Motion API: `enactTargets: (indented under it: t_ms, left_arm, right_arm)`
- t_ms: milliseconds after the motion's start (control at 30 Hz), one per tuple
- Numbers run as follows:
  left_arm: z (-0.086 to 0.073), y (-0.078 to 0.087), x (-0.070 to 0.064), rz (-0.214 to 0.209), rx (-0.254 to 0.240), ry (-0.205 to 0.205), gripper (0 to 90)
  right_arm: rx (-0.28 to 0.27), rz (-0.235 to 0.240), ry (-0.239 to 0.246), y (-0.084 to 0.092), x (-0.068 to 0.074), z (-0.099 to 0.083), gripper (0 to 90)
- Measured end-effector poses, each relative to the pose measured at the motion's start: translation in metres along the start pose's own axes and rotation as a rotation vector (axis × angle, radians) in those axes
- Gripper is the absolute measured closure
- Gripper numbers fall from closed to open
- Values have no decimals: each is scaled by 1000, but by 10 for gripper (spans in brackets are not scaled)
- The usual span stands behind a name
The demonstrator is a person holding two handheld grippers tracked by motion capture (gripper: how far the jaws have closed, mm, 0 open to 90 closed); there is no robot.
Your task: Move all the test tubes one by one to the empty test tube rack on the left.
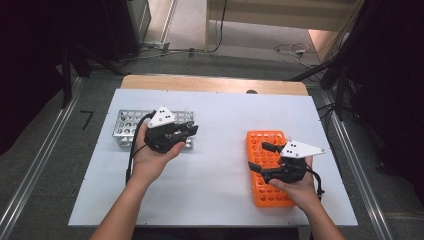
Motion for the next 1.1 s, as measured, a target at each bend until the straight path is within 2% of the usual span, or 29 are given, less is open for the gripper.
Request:
enactTargets:
  t_ms: [167, 400, 567, 867, 1100]
  left_arm:
    - [4, 8, 11, 23, -2, 4, 760]
    - [10, 18, 30, 68, -18, 19, 760]
    - [16, 22, 42, 91, -22, 25, 760]
    - [26, 21, 65, 141, -12, 27, 760]
    - [25, 13, 85, 170, 2, 55, 760]
  right_arm:
    - [-11, -1, -20, 1, -9, -4, 102]
    - [3, -15, -32, 10, -17, -14, 65]
    - [14, -24, -52, 18, -22, -20, 0]
    - [12, -44, -69, 24, -31, -25, 0]
    - [15, -42, -77, 24, -33, -27, 0]
Point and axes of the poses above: each handheld gripper's, and its own axes: y roughly backward along the jaws, z roughly out of its top, x roughly to its left, the point moved 7 cm from there along -y, roughly forward along the jaws, and after that the axes turned 15 degrees about -z, right-handed, at the moved point
